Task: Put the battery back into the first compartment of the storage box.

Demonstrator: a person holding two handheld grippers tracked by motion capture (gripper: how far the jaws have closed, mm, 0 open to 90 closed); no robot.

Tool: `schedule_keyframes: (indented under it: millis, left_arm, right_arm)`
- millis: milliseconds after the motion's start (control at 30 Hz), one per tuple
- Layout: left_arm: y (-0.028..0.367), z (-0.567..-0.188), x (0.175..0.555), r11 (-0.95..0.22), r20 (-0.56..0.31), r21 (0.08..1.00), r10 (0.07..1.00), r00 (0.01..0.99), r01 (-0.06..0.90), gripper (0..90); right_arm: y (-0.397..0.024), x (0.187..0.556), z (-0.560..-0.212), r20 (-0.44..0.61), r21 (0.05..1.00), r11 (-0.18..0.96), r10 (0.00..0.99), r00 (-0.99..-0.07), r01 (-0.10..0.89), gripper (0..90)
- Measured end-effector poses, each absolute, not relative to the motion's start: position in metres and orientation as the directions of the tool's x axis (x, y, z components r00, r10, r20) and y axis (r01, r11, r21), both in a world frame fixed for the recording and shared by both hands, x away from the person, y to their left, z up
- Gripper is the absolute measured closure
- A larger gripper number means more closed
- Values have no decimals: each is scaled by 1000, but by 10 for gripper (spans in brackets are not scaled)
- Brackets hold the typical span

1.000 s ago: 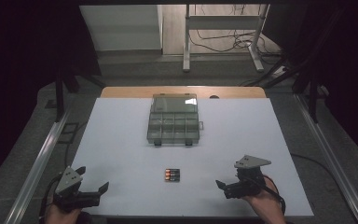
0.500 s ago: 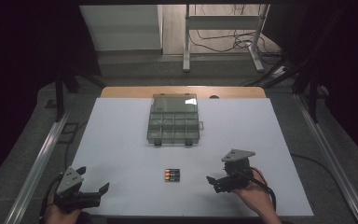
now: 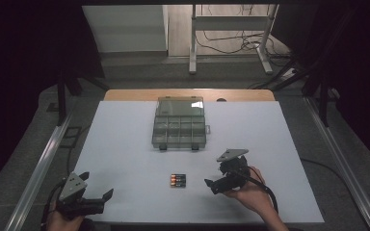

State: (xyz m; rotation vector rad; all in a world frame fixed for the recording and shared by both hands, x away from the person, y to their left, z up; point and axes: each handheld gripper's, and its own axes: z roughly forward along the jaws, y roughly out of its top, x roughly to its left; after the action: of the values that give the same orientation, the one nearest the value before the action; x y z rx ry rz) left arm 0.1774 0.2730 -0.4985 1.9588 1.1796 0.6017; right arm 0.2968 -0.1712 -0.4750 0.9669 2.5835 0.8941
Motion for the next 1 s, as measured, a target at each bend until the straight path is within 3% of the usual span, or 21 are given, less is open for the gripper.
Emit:
schedule_keyframes:
  millis: [167, 467, 1000]
  left_arm:
    - [273, -499, 177, -287, 11, 798, 886, 463, 530, 6]
    - [273, -499, 178, -292, 13, 796, 884, 467, 530, 6]
    - [272, -499, 178, -302, 21, 795, 880, 474, 526, 6]
  right_arm:
    - [-159, 302, -476, -24, 604, 617, 647, -762, 504, 2]
    - [-137, 311, -478, -18, 600, 643, 607, -795, 477, 110]
    - [-95, 328, -489, 6, 544, 730, 490, -872, 414, 488]
